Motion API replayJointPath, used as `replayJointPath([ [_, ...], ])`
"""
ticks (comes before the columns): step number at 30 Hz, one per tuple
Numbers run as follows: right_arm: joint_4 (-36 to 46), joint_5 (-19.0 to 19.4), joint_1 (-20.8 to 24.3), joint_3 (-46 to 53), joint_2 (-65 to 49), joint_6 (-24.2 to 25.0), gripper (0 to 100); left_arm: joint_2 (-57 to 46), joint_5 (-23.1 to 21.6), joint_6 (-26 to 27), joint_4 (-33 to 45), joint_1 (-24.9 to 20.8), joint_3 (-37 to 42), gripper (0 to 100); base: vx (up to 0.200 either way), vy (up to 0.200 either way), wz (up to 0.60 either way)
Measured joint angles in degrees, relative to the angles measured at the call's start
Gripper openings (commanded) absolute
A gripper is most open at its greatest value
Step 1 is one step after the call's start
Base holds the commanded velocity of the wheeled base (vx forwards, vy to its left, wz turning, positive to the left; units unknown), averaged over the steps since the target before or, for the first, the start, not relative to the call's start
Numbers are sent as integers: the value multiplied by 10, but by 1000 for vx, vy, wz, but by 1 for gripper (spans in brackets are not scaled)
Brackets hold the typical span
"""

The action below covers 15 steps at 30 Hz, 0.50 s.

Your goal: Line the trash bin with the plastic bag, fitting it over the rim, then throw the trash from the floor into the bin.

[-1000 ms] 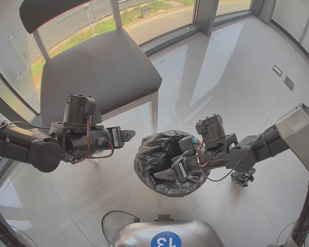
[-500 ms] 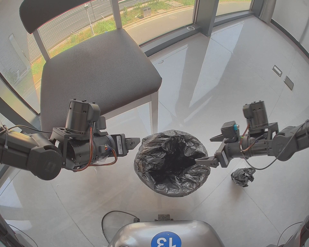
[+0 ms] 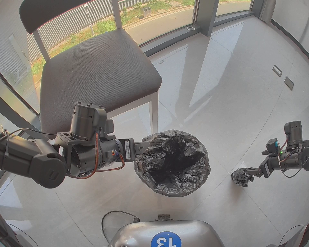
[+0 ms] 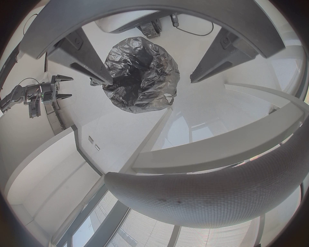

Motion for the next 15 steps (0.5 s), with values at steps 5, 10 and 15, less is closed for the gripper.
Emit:
replayJointPath([
  [5,-9,-18,-42,21,8,-2,100,1,0,0,-2,-5,4,100,0,0,0],
  [10,-42,-19,-67,26,50,-2,100,2,0,1,-3,-7,6,100,0,0,0],
  [15,-55,-21,-77,29,101,-2,100,4,-1,-1,-3,-8,6,100,0,0,0],
])
